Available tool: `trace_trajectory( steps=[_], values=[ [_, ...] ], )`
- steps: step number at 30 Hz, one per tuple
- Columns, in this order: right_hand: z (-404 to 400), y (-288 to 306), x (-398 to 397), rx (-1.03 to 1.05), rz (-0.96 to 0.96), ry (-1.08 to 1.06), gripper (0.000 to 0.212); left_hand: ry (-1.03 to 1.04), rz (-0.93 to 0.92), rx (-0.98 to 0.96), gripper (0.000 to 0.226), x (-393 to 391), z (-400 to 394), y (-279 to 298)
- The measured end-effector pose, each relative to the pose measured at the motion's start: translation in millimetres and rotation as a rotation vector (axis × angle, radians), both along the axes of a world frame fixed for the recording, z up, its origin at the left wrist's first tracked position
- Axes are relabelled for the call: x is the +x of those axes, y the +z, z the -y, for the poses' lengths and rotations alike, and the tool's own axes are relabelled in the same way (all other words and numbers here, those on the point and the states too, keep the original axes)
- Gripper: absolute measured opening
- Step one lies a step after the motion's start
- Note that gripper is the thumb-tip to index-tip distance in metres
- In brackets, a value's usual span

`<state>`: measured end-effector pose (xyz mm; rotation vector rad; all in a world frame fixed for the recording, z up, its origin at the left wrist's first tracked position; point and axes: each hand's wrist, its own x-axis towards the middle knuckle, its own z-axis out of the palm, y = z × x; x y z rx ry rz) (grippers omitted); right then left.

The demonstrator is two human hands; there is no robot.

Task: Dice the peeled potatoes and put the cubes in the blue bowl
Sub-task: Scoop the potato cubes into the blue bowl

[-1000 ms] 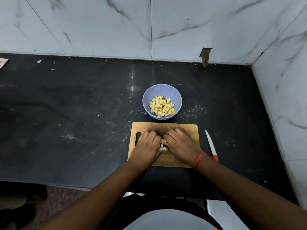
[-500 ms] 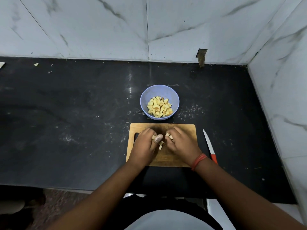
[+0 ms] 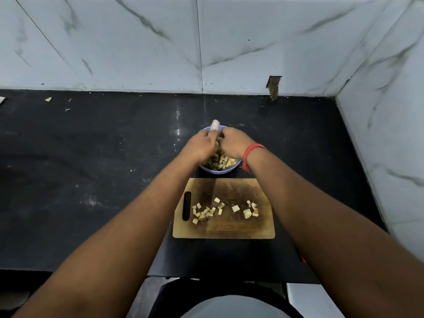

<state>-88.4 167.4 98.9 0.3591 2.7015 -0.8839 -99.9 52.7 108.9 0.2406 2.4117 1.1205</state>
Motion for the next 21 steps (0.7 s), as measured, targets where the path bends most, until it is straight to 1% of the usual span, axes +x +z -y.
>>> trace_trajectory(
  steps=[2, 3, 5, 6, 7, 8, 9, 10, 11, 12, 13, 14, 15, 16, 17, 18, 20, 21],
  values=[
    [-2, 1, -1, 0.056, -0.008, -0.005, 0.029, -0.069, 0.038, -0.011, 0.067, -1, 5, 4],
    [-3, 1, -1, 0.075, -0.049, -0.014, 0.028, -0.066, 0.036, -0.001, 0.066, -1, 7, 7],
    [-6, -4, 6, 0.084, -0.209, -0.024, 0.026, -0.028, 0.018, 0.064, 0.061, 2, 16, 8],
    [-7, -7, 13, 0.034, -0.309, -0.055, 0.025, -0.004, 0.018, 0.117, 0.059, 3, 21, 4],
    [-7, -9, 23, -0.059, -0.401, -0.104, 0.024, 0.025, 0.020, 0.188, 0.055, 7, 26, 0],
    [-6, -13, 33, -0.191, -0.464, -0.163, 0.023, 0.058, 0.027, 0.275, 0.050, 12, 32, -5],
    [-4, -17, 45, -0.368, -0.499, -0.244, 0.023, 0.095, 0.029, 0.373, 0.044, 20, 36, -11],
    [0, -20, 56, -0.601, -0.509, -0.363, 0.022, 0.135, 0.016, 0.470, 0.041, 29, 40, -19],
    [4, -23, 63, -0.899, -0.493, -0.536, 0.021, 0.182, -0.001, 0.560, 0.040, 40, 44, -25],
    [8, -23, 68, -1.217, -0.434, -0.750, 0.020, 0.236, -0.012, 0.622, 0.039, 52, 48, -30],
    [8, -24, 73, -1.472, -0.361, -0.948, 0.019, 0.293, -0.012, 0.653, 0.037, 65, 51, -36],
    [6, -25, 78, -1.636, -0.290, -1.075, 0.021, 0.341, -0.003, 0.663, 0.037, 77, 55, -44],
    [4, -27, 82, -1.710, -0.234, -1.127, 0.026, 0.382, 0.013, 0.647, 0.038, 88, 59, -53],
    [1, -29, 84, -1.730, -0.208, -1.119, 0.031, 0.408, 0.026, 0.617, 0.040, 96, 63, -62],
    [0, -29, 85, -1.691, -0.206, -1.083, 0.034, 0.414, 0.027, 0.576, 0.041, 102, 67, -70],
    [1, -27, 84, -1.608, -0.227, -1.041, 0.034, 0.410, 0.019, 0.531, 0.040, 106, 70, -78],
    [3, -25, 72, -1.357, -0.384, -0.931, 0.026, 0.394, -0.011, 0.452, 0.037, 111, 71, -90],
    [4, -22, 62, -1.208, -0.460, -0.828, 0.021, 0.375, -0.032, 0.418, 0.034, 112, 70, -93]
  ],
)
